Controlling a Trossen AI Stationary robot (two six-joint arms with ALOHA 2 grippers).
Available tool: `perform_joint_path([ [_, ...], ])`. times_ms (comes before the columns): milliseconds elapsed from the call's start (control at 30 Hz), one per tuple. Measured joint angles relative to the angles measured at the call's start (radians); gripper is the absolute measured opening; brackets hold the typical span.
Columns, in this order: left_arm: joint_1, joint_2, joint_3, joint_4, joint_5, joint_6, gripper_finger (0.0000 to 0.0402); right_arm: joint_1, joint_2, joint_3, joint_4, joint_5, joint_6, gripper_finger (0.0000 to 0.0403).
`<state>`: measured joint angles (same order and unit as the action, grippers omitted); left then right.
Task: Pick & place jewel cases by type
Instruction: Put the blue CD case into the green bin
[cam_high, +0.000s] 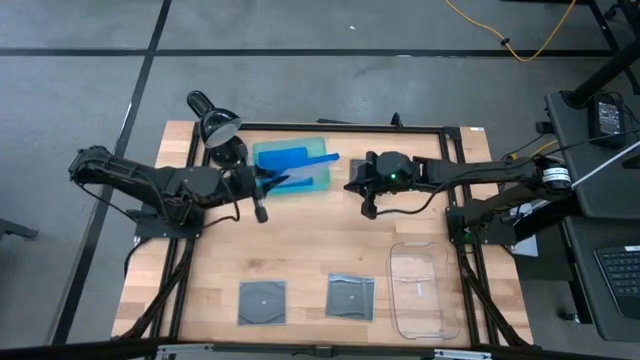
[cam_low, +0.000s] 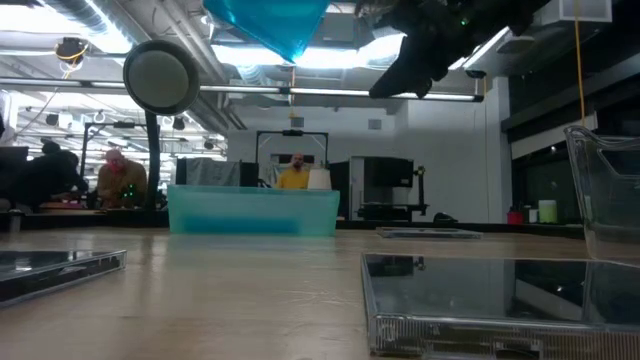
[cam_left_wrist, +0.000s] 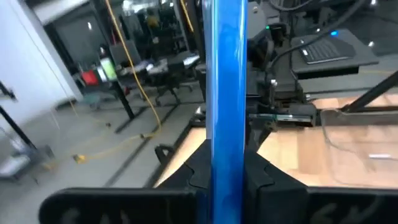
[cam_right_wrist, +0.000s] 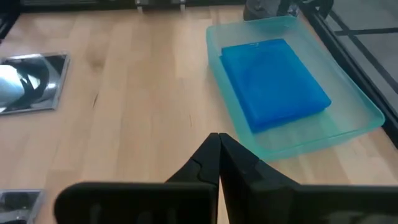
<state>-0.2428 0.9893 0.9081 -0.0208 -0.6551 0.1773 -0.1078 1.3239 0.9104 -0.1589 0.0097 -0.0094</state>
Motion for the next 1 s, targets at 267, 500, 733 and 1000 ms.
perform_joint_path([
  [267, -0.063, 0.017, 0.08, -0.008, -0.126, 0.271, 0.0024, 0.001, -0.006, 0.0, 0.016, -0.003, 0.016, 0.001],
  [500, -0.13, 0.017, 0.177, -0.012, -0.243, 0.478, 0.0024, 0.002, -0.02, 0.0, 0.041, -0.012, 0.032, 0.001],
  [733, -0.2, 0.026, 0.203, -0.01, -0.402, 0.694, 0.0024, 0.002, -0.063, 0.0, 0.06, -0.054, -0.004, 0.001],
  [1000, -0.228, 0.09, 0.203, 0.003, -0.615, 0.921, 0.0024, 0.003, -0.118, 0.001, 0.122, -0.109, -0.025, 0.001],
])
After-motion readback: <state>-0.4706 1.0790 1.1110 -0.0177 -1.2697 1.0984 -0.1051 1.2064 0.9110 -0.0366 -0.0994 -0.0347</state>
